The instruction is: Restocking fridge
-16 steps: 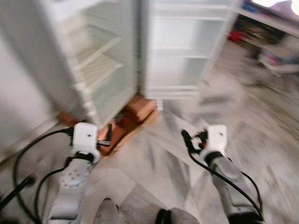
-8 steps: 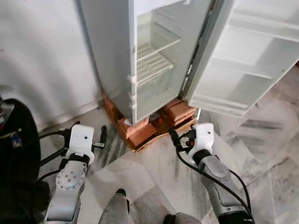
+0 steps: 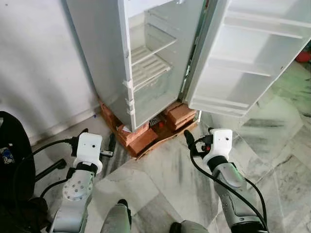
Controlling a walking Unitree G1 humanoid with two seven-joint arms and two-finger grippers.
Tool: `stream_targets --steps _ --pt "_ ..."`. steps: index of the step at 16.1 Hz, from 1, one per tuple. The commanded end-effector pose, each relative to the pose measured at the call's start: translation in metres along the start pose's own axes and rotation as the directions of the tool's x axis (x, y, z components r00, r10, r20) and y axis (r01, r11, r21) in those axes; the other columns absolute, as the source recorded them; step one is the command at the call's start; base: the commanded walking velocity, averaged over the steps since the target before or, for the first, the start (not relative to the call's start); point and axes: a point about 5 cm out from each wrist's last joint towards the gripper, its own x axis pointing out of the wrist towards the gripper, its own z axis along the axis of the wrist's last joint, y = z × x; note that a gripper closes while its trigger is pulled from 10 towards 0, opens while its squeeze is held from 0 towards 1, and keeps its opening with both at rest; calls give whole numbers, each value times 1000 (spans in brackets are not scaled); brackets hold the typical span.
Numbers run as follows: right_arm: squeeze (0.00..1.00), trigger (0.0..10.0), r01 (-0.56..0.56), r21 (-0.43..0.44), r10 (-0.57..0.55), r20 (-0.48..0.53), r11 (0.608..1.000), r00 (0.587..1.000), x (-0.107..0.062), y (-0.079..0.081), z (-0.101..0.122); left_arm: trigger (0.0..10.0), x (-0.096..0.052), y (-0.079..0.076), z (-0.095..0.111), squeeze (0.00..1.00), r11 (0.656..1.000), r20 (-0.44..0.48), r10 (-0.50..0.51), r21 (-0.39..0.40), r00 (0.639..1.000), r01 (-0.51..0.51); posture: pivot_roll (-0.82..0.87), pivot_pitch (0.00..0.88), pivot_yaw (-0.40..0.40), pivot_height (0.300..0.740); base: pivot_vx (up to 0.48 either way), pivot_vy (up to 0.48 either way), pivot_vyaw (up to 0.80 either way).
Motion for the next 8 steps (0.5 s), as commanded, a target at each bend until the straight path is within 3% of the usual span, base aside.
stream_targets --steps 1,8 --pt "0 10000 37 5 -37 3 999 999 -4 -6 -2 10000 -1 -3 -5 0 1000 -17 -18 5 1000 19 154 106 -63 740 0 0 0" --pt "0 10000 72 7 -72 42 997 997 -10 -12 1 10000 -4 7 -7 0 999 -14 43 27 999 -43 152 98 -57 740 0 0 0"
